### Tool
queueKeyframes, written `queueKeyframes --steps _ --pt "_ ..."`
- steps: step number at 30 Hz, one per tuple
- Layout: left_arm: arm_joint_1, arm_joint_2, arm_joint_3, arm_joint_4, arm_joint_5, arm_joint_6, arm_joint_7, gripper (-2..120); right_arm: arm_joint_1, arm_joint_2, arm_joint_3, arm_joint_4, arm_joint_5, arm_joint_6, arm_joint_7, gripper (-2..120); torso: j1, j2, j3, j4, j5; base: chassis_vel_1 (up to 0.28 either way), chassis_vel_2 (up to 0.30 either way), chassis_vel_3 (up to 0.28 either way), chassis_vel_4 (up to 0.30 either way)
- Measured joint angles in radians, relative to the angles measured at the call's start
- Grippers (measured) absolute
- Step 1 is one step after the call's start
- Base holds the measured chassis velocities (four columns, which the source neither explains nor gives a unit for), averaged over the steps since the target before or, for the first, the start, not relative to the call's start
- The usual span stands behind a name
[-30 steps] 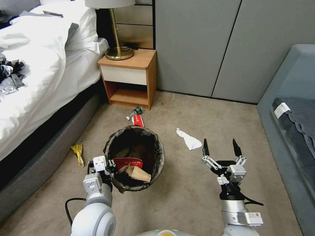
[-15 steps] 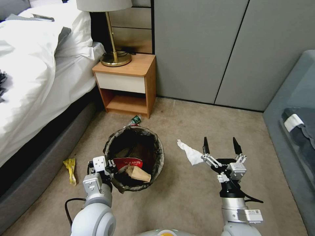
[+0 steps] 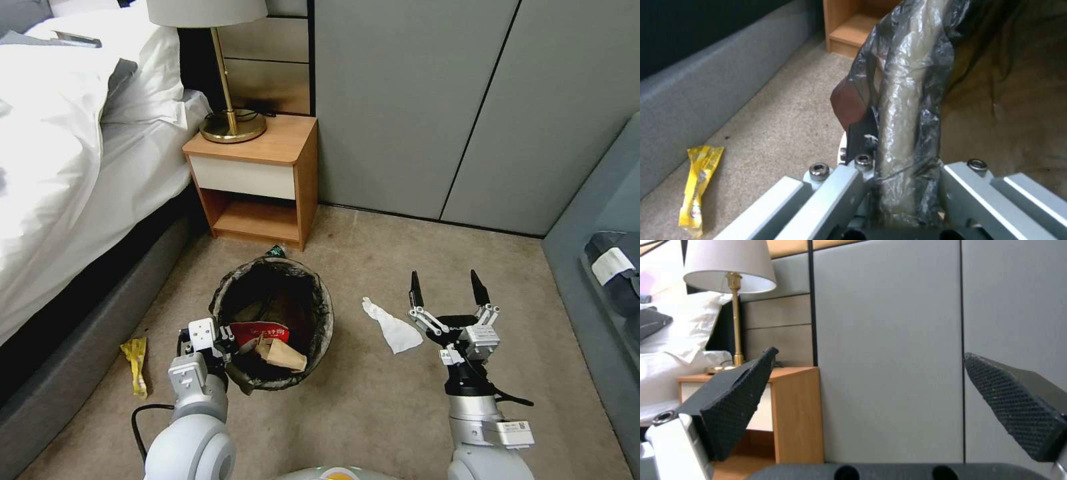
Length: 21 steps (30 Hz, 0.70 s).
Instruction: Pick up the trash bin, then pick up the garbage from the floor and place it into the trash bin.
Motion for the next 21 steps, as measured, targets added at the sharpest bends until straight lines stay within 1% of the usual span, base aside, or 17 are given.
queueKeyframes --steps 4,5,6,7,10,11,13,14,16,17,18,21 --pt "-0.001 0.001 0.000 -0.004 0.000 0.000 0.000 0 0.020 -0.010 0.000 -0.010 0.002 -0.020 -0.006 100 0.000 0.000 0.000 0.0000 0.0000 0.000 0.000 0.000 0.000" --pt "0.000 0.002 0.000 -0.009 0.000 0.000 0.000 0 0.074 -0.033 0.000 -0.048 0.006 -0.082 -0.010 100 0.000 0.000 0.000 -0.0001 0.0000 0.000 0.000 0.000 0.000" --pt "0.003 0.003 0.000 -0.011 0.000 0.000 0.000 0 0.103 -0.045 -0.008 -0.072 0.015 -0.122 -0.010 100 0.000 0.000 0.000 0.0001 0.0001 0.000 0.000 0.000 0.000" --pt "0.003 0.003 0.000 -0.011 0.000 0.000 0.000 0 0.103 -0.045 -0.008 -0.072 0.015 -0.122 -0.010 100 0.000 0.000 0.000 0.0001 0.0001 0.000 0.000 0.000 0.000" --pt "0.015 0.000 0.000 -0.016 0.005 0.000 0.000 0 0.178 -0.077 -0.053 -0.118 0.086 -0.288 -0.001 100 0.000 0.000 0.000 0.0002 0.0000 0.000 0.000 0.000 0.000" --pt "0.015 0.000 0.000 -0.016 0.005 0.000 0.000 0 0.178 -0.077 -0.053 -0.118 0.086 -0.288 -0.001 100 0.000 0.000 0.000 0.0002 0.0000 0.000 0.000 0.000 0.000" --pt "0.023 -0.002 0.000 -0.019 0.009 -0.001 0.001 0 0.232 -0.090 -0.081 -0.155 0.137 -0.402 0.008 100 0.000 0.000 0.000 0.0000 -0.0001 0.000 0.000 0.000 0.000" --pt "0.023 -0.002 0.000 -0.019 0.009 -0.001 0.001 0 0.232 -0.090 -0.081 -0.155 0.137 -0.402 0.008 100 0.000 0.000 0.000 0.0000 -0.0001 0.000 0.000 0.000 0.000" --pt "0.029 -0.005 0.000 -0.019 0.013 -0.002 0.001 0 0.304 -0.092 -0.105 -0.227 0.183 -0.546 0.014 100 0.000 0.000 0.000 0.0001 0.0001 0.000 0.000 0.000 0.000" --pt "0.031 -0.007 -0.001 -0.021 0.015 -0.003 0.001 0 0.339 -0.089 -0.118 -0.267 0.197 -0.592 0.014 100 0.000 0.000 0.000 0.0001 -0.0001 0.000 0.000 0.000 0.000" --pt "0.031 -0.007 -0.001 -0.021 0.015 -0.003 0.001 0 0.339 -0.089 -0.118 -0.267 0.197 -0.592 0.014 100 0.000 0.000 0.000 0.0001 -0.0001 0.000 0.000 0.000 0.000" --pt "0.038 -0.009 -0.002 -0.027 0.017 -0.003 0.001 0 0.427 -0.081 -0.150 -0.386 0.217 -0.674 0.002 100 0.000 0.000 0.000 0.0001 -0.0001 0.000 0.000 0.000 0.000"
